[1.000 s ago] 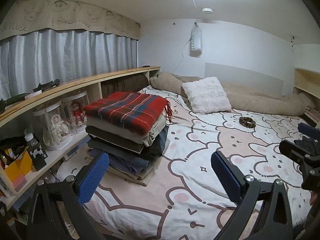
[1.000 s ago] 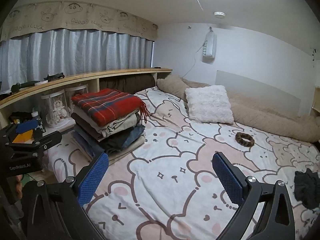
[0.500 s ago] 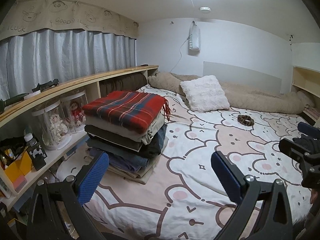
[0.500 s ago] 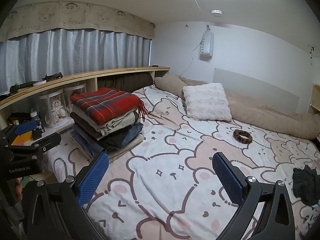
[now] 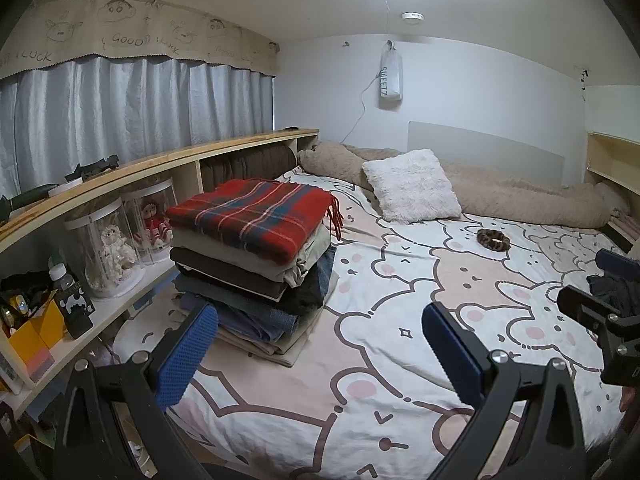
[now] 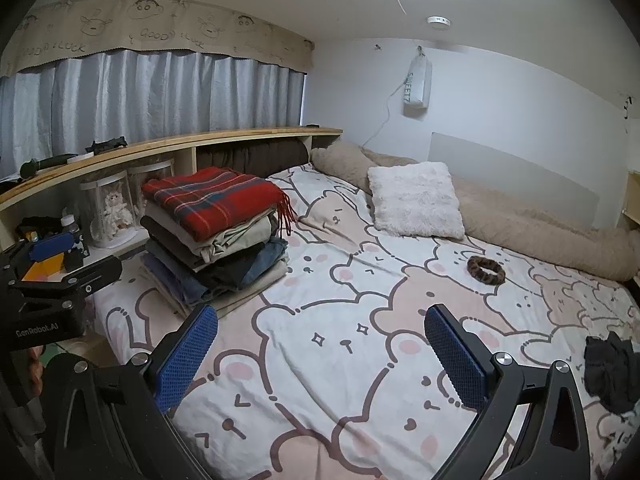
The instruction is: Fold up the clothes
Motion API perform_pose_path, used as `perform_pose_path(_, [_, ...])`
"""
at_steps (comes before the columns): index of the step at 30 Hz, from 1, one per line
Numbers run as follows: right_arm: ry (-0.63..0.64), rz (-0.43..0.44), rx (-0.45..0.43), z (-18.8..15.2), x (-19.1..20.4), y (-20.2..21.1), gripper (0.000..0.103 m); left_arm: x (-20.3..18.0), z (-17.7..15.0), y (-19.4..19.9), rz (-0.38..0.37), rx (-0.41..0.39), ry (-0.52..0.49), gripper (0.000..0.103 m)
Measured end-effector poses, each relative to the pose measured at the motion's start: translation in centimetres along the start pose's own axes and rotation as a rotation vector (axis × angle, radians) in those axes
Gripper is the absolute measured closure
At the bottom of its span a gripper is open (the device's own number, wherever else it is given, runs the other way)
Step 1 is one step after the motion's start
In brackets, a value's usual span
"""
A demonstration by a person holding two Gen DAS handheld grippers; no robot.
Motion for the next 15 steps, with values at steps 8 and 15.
perform_pose_path(8, [0.004,0.003,0.011,-0.15,0.05,-0.16,0.000,-0.20,-0.01,-0.08,-0.006,0.002,-0.002,0.000])
perform_pose_path(15, [0.008,0.004,0.024,-0.36,0.17,-0.45,0.000,-0.27,-0.17,-0.22,-0.005,-0.001,-0.004,0.000])
Point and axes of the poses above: each gripper's, at about its wrist camera, not at the fingertips, and y roughly against the way its jaws point, x to its left, z to its top, the point moved 6 cm from there along -y, roughly the way its jaws point, and after that the axes turned 9 degrees about z, right-handed, at the moved point
